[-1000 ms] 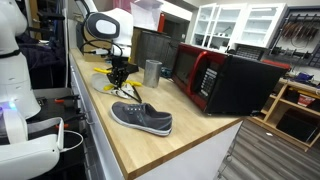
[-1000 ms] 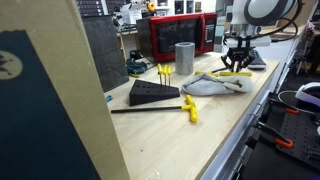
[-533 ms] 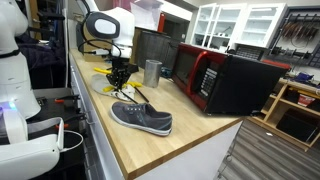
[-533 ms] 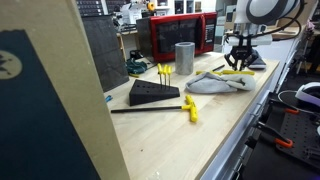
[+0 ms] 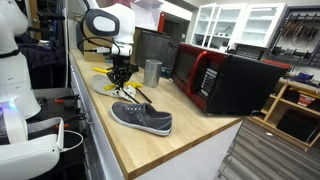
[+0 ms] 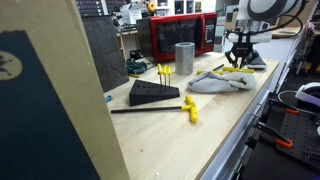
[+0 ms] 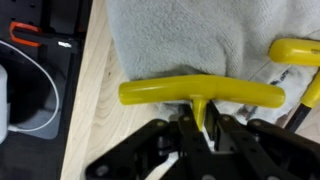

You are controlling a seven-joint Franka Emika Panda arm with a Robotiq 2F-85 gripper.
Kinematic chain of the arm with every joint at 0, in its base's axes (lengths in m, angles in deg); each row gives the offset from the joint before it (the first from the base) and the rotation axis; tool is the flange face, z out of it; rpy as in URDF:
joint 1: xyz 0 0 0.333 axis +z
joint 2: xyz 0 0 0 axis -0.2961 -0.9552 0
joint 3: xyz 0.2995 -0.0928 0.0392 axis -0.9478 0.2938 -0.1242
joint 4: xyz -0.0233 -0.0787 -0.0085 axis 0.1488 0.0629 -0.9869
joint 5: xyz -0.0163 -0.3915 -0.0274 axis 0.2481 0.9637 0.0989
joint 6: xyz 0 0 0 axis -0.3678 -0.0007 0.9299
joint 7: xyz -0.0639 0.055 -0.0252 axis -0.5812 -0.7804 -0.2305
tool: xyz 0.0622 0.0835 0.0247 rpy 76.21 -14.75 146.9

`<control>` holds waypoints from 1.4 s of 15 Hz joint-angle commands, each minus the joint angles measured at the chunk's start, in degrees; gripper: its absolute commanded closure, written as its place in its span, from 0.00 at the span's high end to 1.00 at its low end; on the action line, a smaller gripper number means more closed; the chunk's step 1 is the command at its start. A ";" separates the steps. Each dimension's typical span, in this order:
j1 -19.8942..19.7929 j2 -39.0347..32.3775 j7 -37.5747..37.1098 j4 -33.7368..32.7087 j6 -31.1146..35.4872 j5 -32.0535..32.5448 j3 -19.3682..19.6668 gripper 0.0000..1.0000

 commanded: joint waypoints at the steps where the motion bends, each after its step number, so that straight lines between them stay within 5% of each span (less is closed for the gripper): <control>1: 1.19 4.43 0.00 0.49 -1.49 -3.21 -0.30 0.04; 15: 7.66 7.94 3.60 0.32 -2.05 -14.51 -2.49 0.04; 21: 6.54 7.70 5.22 0.02 -5.83 -13.44 -2.45 0.04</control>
